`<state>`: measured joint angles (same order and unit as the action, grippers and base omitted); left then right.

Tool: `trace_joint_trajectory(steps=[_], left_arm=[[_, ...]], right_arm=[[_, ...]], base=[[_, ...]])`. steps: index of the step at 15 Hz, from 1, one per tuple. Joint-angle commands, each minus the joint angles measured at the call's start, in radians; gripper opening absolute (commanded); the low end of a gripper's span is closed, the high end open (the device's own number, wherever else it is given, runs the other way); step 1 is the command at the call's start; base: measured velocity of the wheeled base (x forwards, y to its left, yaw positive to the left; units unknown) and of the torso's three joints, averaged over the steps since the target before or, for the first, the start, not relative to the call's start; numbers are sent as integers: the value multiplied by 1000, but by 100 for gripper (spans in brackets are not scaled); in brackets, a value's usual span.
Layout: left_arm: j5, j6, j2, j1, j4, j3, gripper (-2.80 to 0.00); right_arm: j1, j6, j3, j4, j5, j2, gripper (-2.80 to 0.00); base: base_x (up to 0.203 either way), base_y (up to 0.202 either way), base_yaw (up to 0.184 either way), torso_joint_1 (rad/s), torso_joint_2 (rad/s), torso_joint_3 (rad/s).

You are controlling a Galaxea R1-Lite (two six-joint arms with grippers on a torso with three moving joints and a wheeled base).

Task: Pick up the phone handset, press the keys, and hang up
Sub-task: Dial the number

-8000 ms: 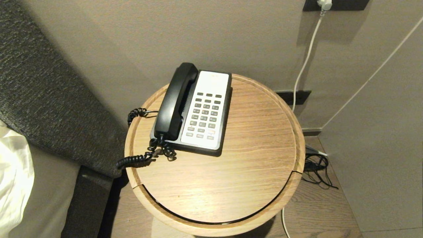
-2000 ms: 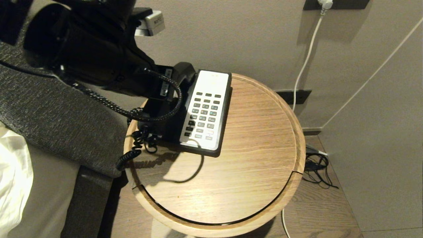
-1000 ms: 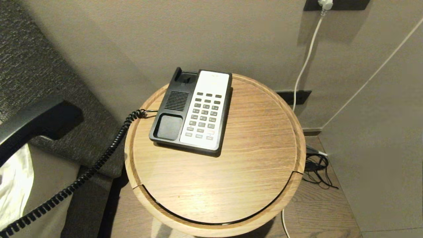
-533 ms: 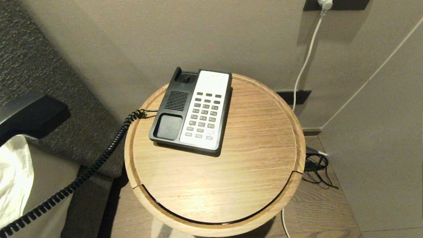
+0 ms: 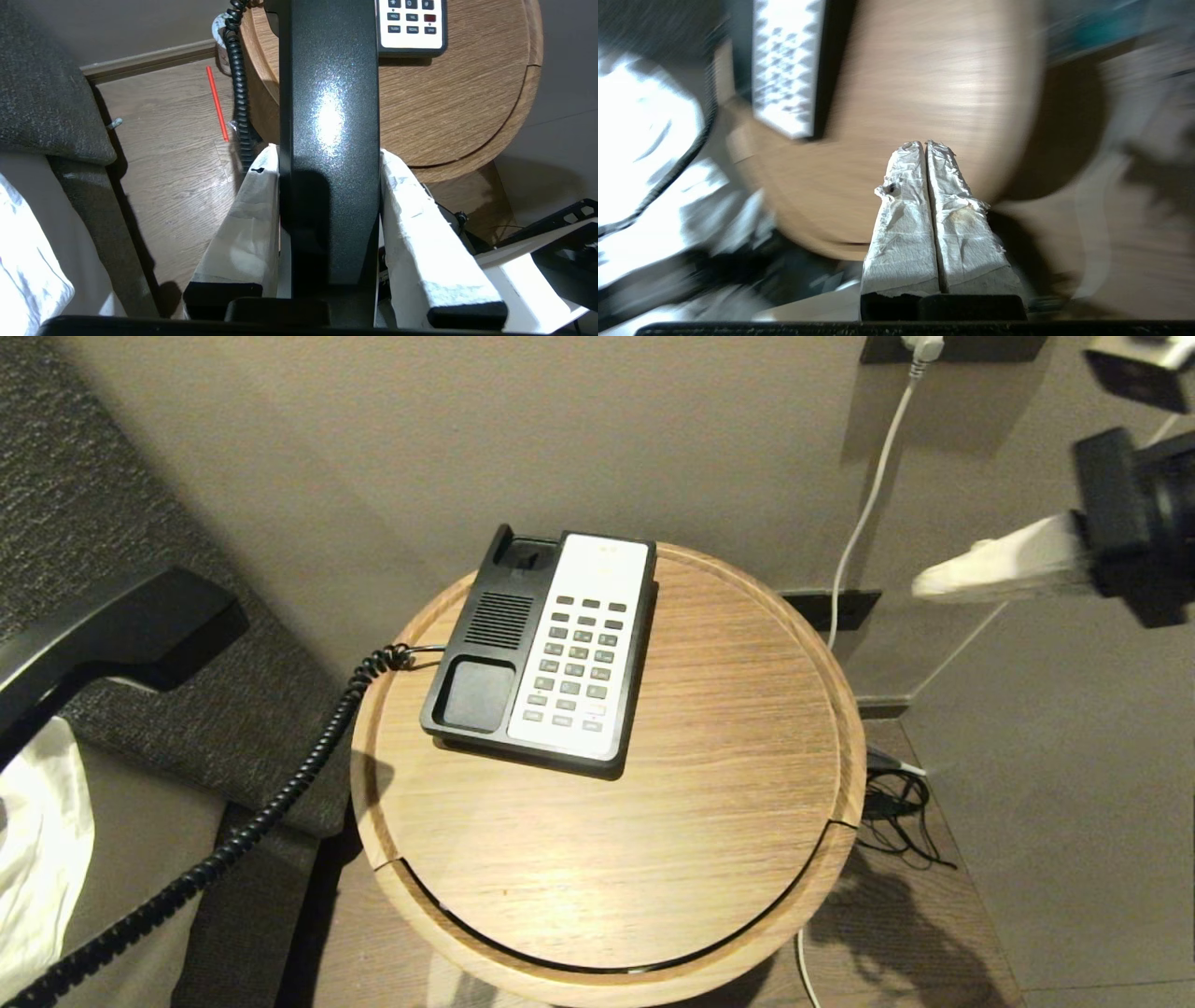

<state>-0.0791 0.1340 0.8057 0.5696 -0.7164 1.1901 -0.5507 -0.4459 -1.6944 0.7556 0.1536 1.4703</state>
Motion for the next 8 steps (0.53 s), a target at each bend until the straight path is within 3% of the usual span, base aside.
trace_joint_trajectory(steps=[1, 3, 5, 8], left_arm=[[-1, 1, 0, -9, -5, -24, -280], [-14, -2, 0, -20, -4, -31, -280], [-8, -1, -5, -20, 0, -36, -280], [-2, 2, -16, -21, 0, -46, -280]], right_arm=[[-176, -113, -110, 7, -12, 206, -280], [-260, -141, -152, 16, -29, 262, -280], [-282, -143, -181, -6, -118, 307, -280], [-287, -146, -226, -22, -153, 353, -280]], base=[[0, 0, 0, 0, 0, 0], [0, 0, 0, 0, 0, 0], [0, 0, 0, 0, 0, 0], [0, 0, 0, 0, 0, 0]])
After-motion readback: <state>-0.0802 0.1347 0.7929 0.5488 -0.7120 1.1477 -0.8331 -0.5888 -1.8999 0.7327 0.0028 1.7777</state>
